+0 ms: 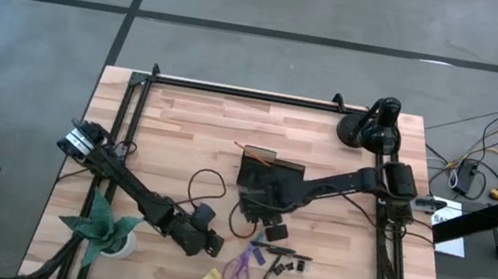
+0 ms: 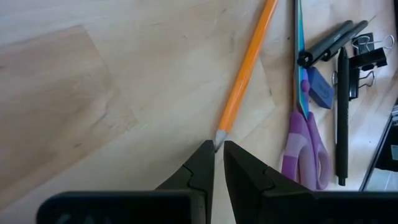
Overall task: Pick and place office supplies into organizer
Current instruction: Put the yellow pencil into the black desk organizer
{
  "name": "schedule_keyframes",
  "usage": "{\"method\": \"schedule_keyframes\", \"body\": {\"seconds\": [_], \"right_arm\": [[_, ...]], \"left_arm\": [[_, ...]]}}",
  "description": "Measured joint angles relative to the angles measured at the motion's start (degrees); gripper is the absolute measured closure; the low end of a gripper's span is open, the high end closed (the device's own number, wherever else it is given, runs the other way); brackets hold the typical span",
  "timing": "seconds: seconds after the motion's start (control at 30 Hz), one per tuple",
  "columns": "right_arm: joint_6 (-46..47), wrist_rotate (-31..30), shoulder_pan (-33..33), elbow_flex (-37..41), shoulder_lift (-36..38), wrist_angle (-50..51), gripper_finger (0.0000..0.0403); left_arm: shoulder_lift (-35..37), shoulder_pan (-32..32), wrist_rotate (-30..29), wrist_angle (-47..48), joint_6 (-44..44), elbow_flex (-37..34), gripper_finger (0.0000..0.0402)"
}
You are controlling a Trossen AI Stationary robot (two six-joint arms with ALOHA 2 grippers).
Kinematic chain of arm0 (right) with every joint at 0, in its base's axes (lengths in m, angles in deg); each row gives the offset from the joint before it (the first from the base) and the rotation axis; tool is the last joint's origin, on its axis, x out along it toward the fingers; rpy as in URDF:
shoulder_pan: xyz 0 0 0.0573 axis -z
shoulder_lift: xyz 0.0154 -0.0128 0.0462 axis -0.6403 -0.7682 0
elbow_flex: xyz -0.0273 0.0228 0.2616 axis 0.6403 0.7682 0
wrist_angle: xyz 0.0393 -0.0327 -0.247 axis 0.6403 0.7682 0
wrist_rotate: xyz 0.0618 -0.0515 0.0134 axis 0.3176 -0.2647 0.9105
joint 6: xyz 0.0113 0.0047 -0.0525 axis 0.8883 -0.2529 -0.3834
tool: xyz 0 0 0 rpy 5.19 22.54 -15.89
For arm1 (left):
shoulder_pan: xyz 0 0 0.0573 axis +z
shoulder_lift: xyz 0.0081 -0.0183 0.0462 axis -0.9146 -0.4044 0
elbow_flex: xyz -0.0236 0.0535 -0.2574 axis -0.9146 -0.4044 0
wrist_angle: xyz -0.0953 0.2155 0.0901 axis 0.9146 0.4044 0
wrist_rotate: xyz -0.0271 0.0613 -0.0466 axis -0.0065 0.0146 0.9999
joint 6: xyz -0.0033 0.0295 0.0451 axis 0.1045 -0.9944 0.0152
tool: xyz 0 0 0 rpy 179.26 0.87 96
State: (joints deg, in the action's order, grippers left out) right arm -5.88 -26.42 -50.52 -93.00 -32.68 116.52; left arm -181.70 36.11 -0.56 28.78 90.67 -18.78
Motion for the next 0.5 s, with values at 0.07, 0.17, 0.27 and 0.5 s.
{"method": "schedule_keyframes", "body": {"seconds": [0.07, 0.17, 0.27, 0.5], "right_arm": [[0.0, 0.0, -0.3, 0.0, 0.2, -0.4, 0.0257], [1.3, 0.0, -0.3, 0.0, 0.2, -0.3, 0.0258], [2.3, -0.2, -0.3, 0.0, 0.2, -0.3, 0.0259], [2.9, -0.2, -0.4, 0.0, 0.2, -0.7, 0.0258]], "left_arm": [[-0.4, 0.1, 0.0, -0.1, 0.0, 0.1, 0.0378], [-0.6, 0.1, 0.0, -0.2, 0.1, 0.1, 0.0378], [-0.5, 0.3, 0.2, -0.1, 0.1, 0.1, 0.0378], [1.7, 0.3, 0.0, 0.9, -0.5, -0.2, 0.0378]]}}
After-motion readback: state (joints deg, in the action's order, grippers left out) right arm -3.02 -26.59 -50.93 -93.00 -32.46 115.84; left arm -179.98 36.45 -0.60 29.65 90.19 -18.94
